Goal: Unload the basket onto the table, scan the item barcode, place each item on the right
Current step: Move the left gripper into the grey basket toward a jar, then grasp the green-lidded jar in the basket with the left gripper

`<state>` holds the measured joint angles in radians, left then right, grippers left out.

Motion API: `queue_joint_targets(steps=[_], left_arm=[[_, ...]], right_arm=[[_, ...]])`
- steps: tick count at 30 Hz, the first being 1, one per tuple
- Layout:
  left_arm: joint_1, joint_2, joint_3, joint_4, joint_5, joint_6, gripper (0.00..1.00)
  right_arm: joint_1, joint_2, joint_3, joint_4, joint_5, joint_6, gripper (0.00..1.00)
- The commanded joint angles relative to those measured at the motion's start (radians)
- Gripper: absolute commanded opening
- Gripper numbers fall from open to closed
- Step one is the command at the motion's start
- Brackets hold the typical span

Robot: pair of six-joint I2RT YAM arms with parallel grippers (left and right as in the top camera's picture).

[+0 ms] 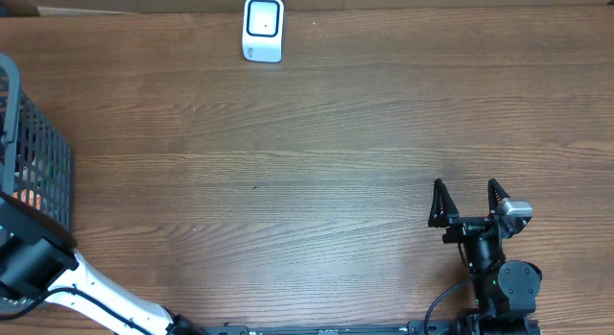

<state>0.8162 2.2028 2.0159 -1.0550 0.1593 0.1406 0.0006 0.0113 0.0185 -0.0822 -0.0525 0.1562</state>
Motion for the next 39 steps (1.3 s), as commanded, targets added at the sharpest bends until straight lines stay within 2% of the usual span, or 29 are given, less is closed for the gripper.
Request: queue_joint_targets(steps=[1, 11, 24, 29, 39], left_arm=[[-0.014, 0.017, 0.006, 0.013, 0.014, 0.053, 1.0], [-0.019, 0.064, 0.006, 0.004, 0.014, 0.062, 0.99], [-0.018, 0.079, 0.006, -0.035, 0.013, 0.058, 0.71], [-0.018, 0.079, 0.006, -0.05, 0.013, 0.057, 0.54], [-0.018, 0.078, 0.111, -0.141, 0.001, 0.0, 0.52]], right_arm=[[-0.003, -0.008, -0.011, 0.005, -0.002, 0.001, 1.0], [-0.003, -0.008, -0.011, 0.005, -0.002, 0.001, 1.0], [-0.003, -0.008, -0.011, 0.005, -0.002, 0.001, 1.0], [-0.003, -0.008, -0.011, 0.005, -0.002, 0.001, 1.0], [-0.003, -0.008, -0.011, 0.005, -0.002, 0.001, 1.0]])
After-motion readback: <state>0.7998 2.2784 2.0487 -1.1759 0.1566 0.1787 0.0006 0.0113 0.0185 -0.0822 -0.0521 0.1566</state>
